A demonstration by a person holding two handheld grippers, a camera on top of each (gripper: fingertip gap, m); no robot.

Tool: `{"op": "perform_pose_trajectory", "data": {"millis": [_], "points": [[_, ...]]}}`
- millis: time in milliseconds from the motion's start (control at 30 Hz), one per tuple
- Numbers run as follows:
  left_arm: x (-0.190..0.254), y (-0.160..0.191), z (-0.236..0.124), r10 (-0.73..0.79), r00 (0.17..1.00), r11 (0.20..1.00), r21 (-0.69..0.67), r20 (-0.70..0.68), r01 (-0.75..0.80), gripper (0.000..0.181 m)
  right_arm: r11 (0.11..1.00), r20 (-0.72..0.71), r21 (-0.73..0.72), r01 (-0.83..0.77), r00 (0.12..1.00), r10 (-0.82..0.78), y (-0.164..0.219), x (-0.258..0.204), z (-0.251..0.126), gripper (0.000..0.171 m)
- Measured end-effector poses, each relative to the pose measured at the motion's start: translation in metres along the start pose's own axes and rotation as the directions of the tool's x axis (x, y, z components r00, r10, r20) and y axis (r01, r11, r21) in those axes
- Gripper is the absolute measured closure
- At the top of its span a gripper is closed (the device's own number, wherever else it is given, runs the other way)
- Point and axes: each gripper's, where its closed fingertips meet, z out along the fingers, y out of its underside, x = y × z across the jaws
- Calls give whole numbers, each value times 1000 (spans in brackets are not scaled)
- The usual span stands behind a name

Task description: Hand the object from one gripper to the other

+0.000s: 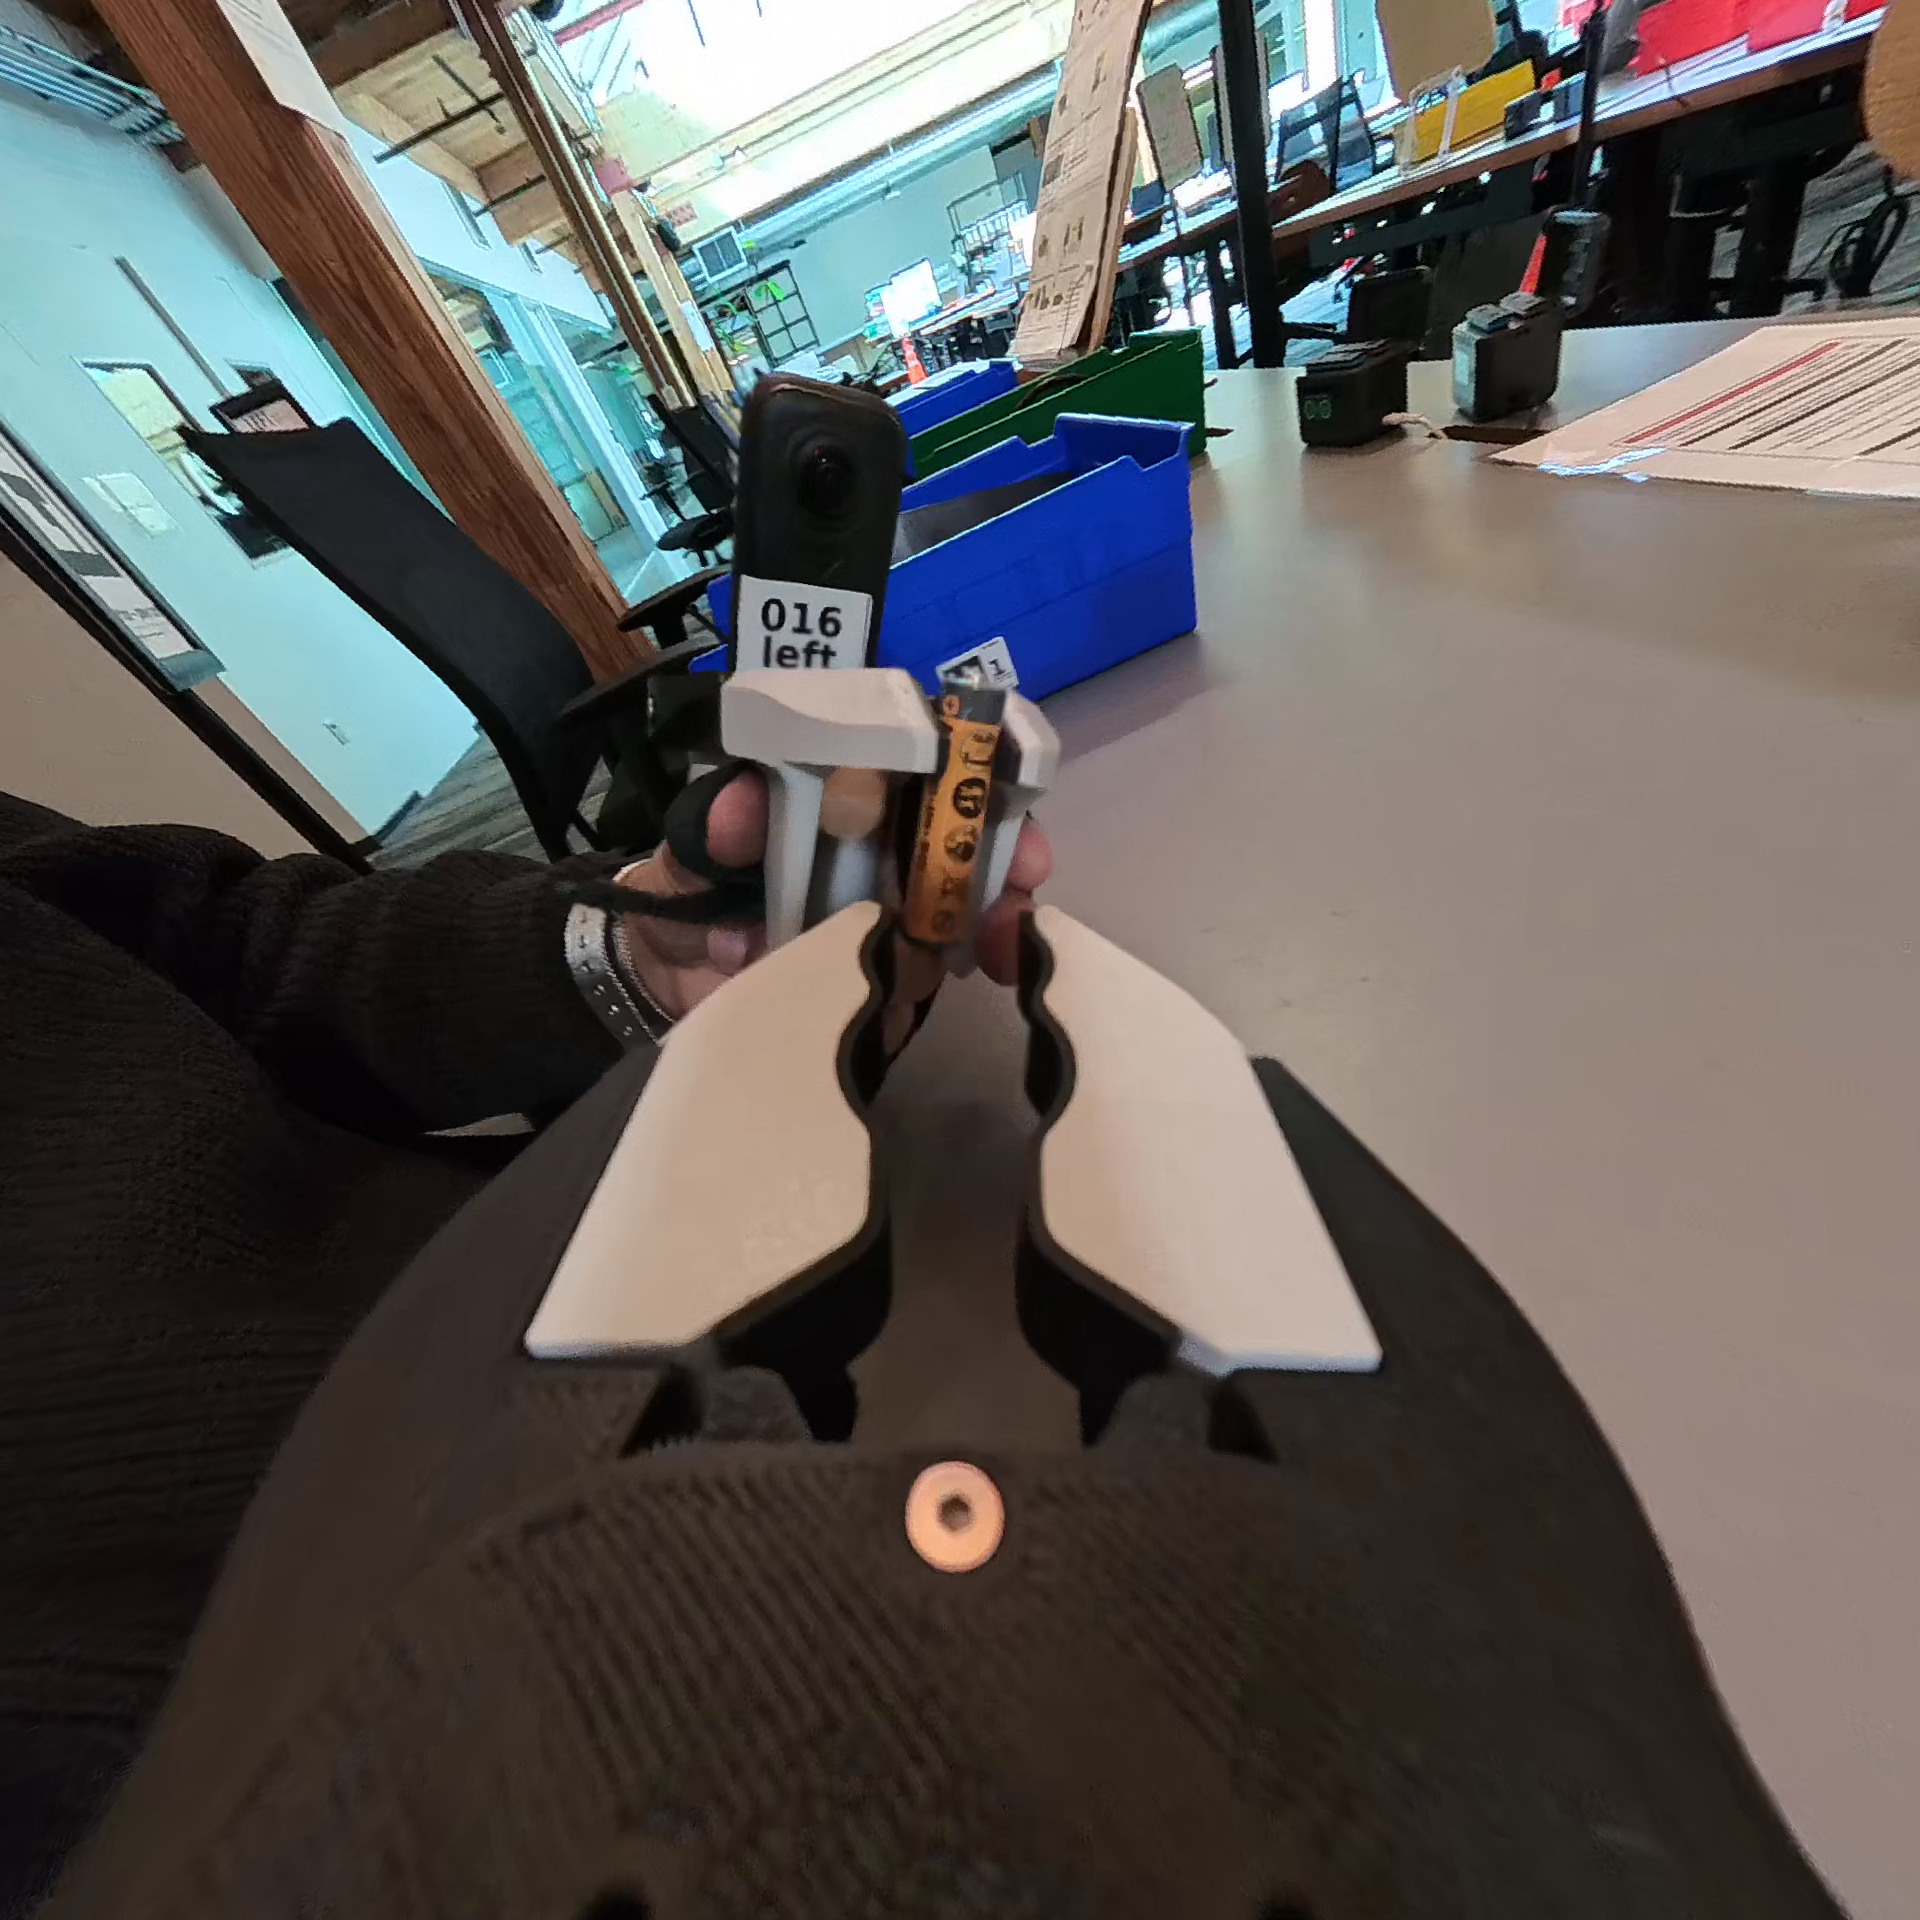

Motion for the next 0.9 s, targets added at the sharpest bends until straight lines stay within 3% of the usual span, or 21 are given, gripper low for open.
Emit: {"op": "perform_pose_trajectory", "data": {"millis": [100, 200, 400, 567, 900], "points": [[-9, -4, -5, -35, 999, 999, 9, 33, 35, 172, 996, -75, 22, 82, 994, -80, -5, 10, -5, 129], [-21, -1, -10, -96, 993, 995, -21, 66, 98, 172, 958, -142, 18, 285, 949, -280, -11, 13, -9, 115], [-22, 16, -11, -315, 949, 941, -135, -5, 311, 172, 737, -119, -102, 669, 727, -676, 4, -6, 3, 99], [-16, 28, -8, -411, 911, 896, -199, -41, 396, 172, 650, -116, -204, 732, 641, -759, 17, 0, 9, 96], [-14, 36, -10, -414, 910, 880, -266, -28, 393, 172, 590, -112, -249, 768, 582, -806, 20, 4, 7, 114]]}}
